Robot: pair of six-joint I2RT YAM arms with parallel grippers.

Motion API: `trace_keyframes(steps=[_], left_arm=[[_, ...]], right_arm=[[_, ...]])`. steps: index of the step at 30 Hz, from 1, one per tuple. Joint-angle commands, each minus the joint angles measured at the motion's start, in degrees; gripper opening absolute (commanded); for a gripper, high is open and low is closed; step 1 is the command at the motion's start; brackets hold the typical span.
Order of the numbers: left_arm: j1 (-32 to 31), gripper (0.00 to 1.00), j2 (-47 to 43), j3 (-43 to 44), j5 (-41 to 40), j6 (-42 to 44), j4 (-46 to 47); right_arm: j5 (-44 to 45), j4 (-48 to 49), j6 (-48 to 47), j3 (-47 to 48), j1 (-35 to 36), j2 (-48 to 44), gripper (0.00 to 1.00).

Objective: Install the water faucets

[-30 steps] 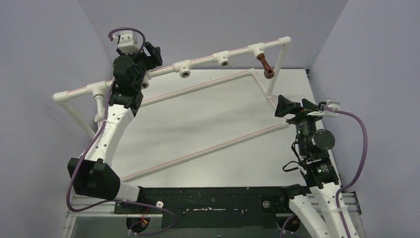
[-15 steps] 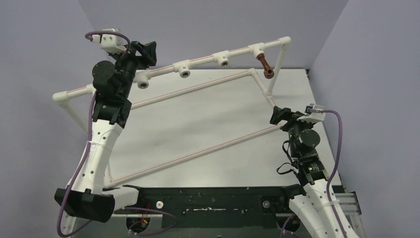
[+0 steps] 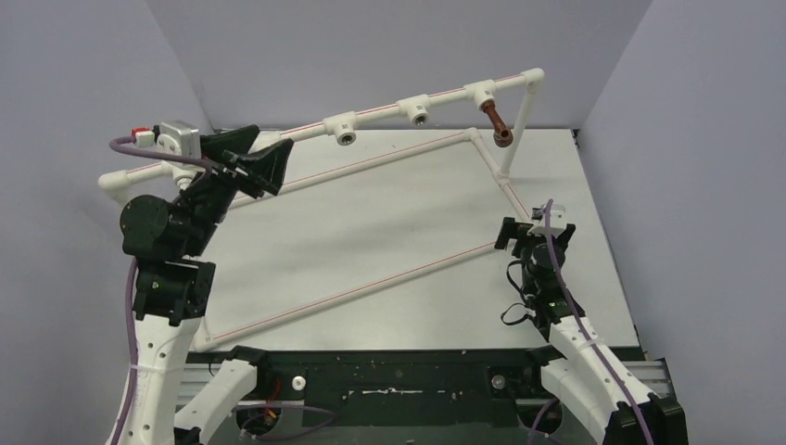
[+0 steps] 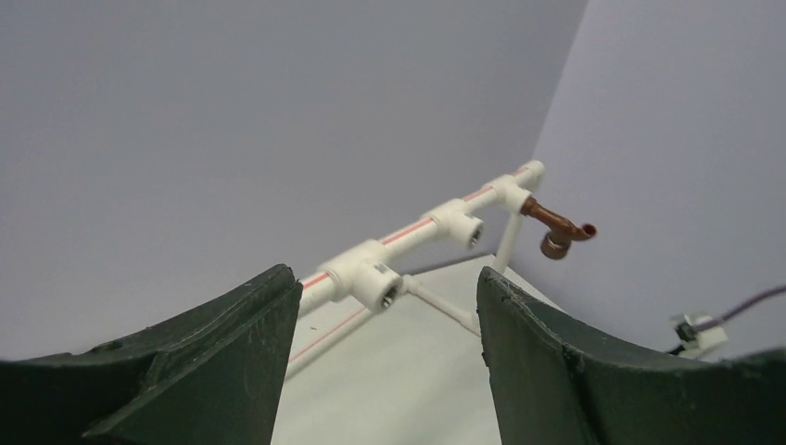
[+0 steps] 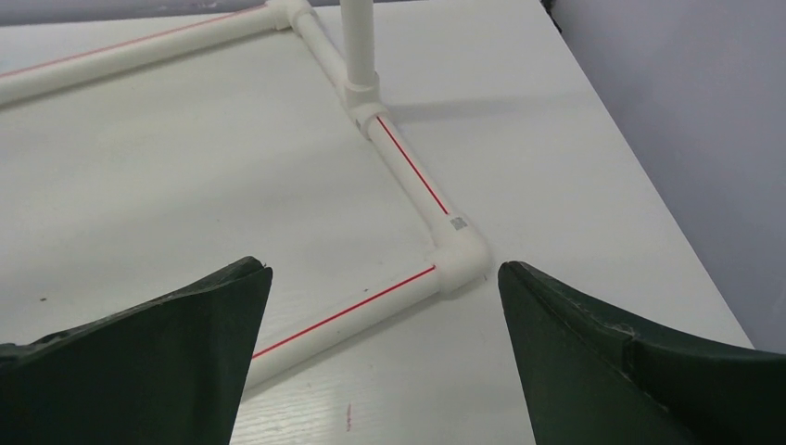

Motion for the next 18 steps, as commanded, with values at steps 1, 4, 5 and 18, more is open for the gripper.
trace_keyframes(steps=[1,4,5,18], left_arm=[[-1.3,0.67,-6.0,-5.0,7.1,-2.4,-2.8],[-4.0,0.67,-8.7,-6.0,7.1,-1.4,-6.2],[-4.9,0.67,-9.4,-6.2,7.4,-1.0,-6.9],[-13.6,0.67,-13.2,-4.9,4.9,5.2,-15.3]], right_arm=[[4.3,17.3,-4.5,-3.7,0.1,5.8,1.0],[5.1,27.8,-7.6,-7.1,0.0,11.8,1.0],[5.9,31.6,-7.8,-8.0,0.0,14.3,1.0],[-2.2,68.8,-10.8,-11.6,-5.0,48.4,1.0]])
